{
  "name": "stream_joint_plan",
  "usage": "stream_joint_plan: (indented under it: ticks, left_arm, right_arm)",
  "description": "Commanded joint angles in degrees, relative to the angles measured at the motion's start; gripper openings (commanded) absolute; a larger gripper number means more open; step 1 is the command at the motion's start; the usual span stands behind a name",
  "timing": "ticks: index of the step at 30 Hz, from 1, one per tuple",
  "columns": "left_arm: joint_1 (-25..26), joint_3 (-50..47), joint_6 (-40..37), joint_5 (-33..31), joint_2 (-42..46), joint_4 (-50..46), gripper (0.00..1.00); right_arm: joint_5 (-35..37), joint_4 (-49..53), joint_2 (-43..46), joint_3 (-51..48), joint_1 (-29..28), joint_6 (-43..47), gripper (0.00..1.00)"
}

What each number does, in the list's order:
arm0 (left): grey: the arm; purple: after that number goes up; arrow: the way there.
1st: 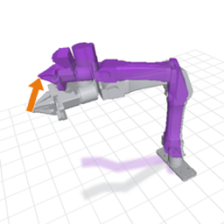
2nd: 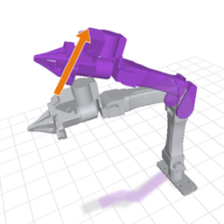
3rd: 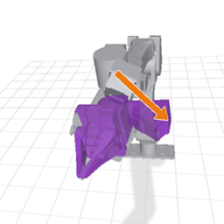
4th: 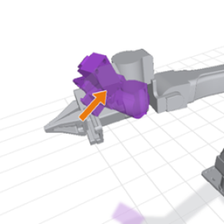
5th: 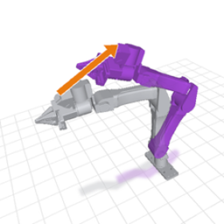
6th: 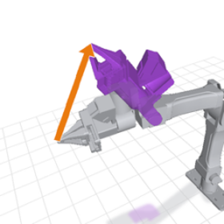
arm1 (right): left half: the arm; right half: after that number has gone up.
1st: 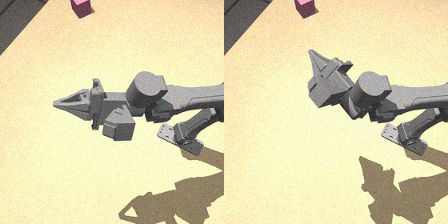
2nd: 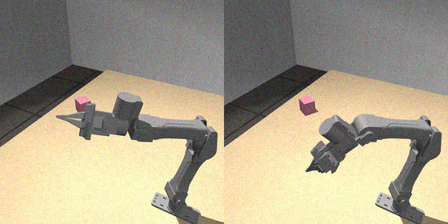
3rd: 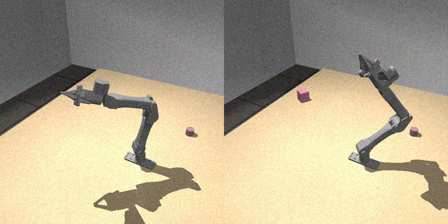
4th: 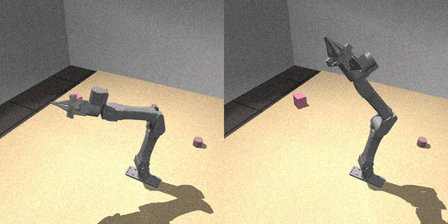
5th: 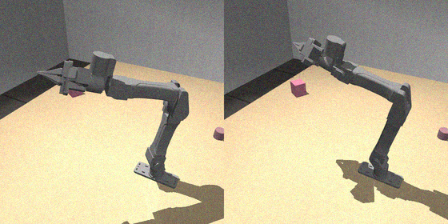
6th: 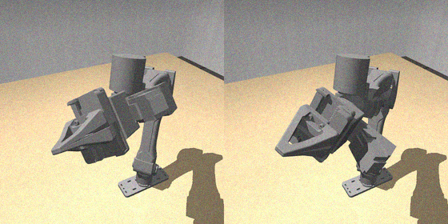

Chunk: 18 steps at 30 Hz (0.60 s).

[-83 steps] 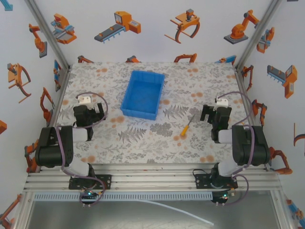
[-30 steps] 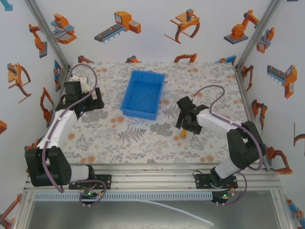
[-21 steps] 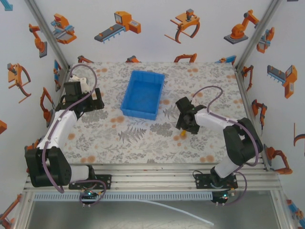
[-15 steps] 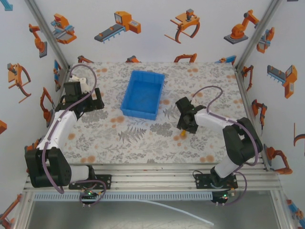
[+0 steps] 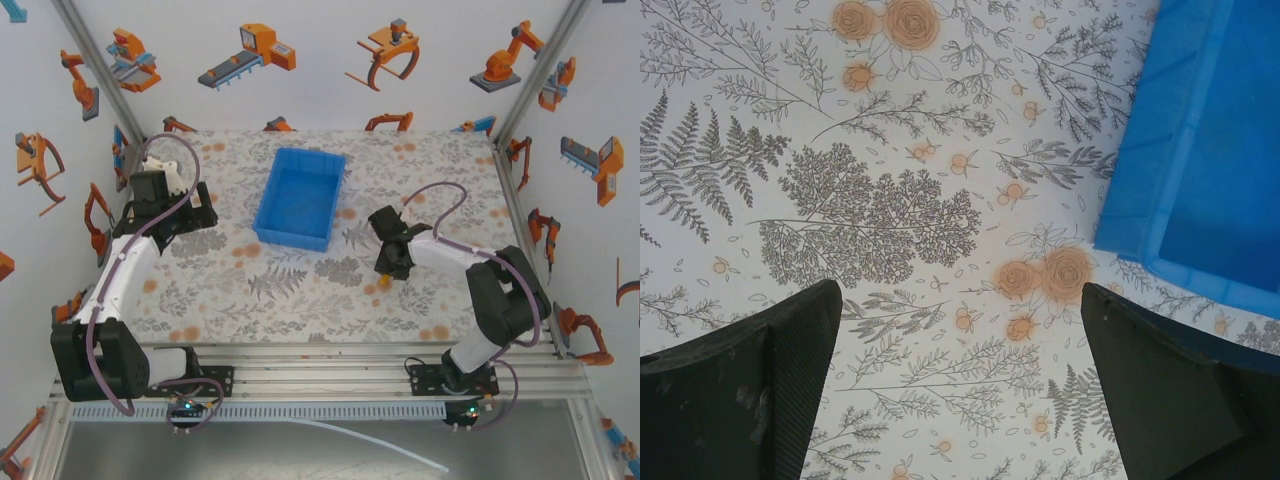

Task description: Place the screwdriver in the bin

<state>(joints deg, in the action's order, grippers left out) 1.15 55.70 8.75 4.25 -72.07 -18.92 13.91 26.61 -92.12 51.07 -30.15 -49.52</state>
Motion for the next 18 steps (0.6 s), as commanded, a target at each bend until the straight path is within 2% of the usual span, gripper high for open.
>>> stream_joint_plan:
  ticks: [1,6,18]
  left_arm:
    - [0.3,-0.3,0.9,0.0,1.4,-0.9,0.97]
    - [0.3,0.0,0.8,-0.1,1.8,-1.6,0.97]
    - [0.3,0.3,-0.1,-0.9,2.8,-2.5,0.97]
  right_arm:
    - [0.9,1.0,0.4,-1.6,-0.3,-0.2,0.37]
    - [1.0,1.6,0.4,-1.6,-0.3,0.3,0.34]
    - [1.4,1.7,1.4,-1.2,-0.2,2.0,0.16]
